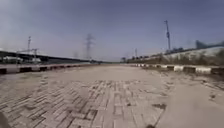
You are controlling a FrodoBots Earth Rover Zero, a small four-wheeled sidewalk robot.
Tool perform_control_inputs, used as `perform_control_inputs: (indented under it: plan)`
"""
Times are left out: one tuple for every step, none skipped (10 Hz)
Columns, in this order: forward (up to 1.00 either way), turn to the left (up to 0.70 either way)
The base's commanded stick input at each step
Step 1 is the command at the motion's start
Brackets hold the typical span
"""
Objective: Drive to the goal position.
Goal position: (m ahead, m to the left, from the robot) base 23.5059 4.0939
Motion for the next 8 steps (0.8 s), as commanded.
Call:
perform_control_inputs:
  plan:
    - [1.0, 0.0]
    - [1.0, 0.0]
    - [1.0, 0.0]
    - [1.0, 0.0]
    - [1.0, 0.0]
    - [1.0, 0.0]
    - [1.0, 0.0]
    - [1.0, 0.0]
